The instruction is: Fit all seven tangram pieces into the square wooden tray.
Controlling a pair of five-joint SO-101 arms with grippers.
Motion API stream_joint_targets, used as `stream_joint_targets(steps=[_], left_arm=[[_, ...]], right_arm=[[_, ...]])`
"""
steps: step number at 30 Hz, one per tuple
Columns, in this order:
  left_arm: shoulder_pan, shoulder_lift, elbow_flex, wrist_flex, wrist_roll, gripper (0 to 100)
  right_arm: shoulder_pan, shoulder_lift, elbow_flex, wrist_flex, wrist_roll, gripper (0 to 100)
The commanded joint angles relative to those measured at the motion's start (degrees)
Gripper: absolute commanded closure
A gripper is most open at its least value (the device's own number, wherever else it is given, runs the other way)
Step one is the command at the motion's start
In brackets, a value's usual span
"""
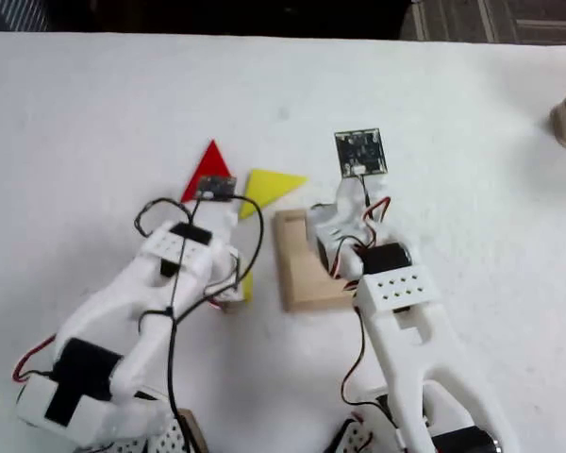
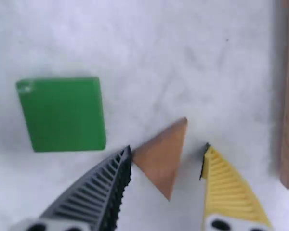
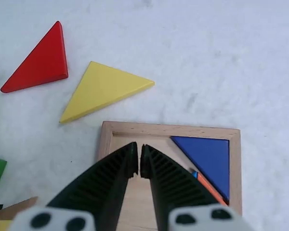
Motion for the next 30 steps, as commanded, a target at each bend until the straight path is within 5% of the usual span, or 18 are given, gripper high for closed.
stream_joint_targets(steps=[1, 9, 30], left_arm=[[-1.45, 0.13, -3.52, -0.53, 1.23, 75], [-1.10, 0.22, -3.52, -0.53, -2.73, 88], [-3.38, -0.13, -4.31, -0.79, -4.04, 88]], right_arm=[[0.48, -0.31, -0.35, 0.13, 0.70, 97.4], [0.92, -0.57, -0.35, 0.22, 0.70, 97.4], [6.02, -0.75, -1.85, 0.31, 0.70, 97.4]])
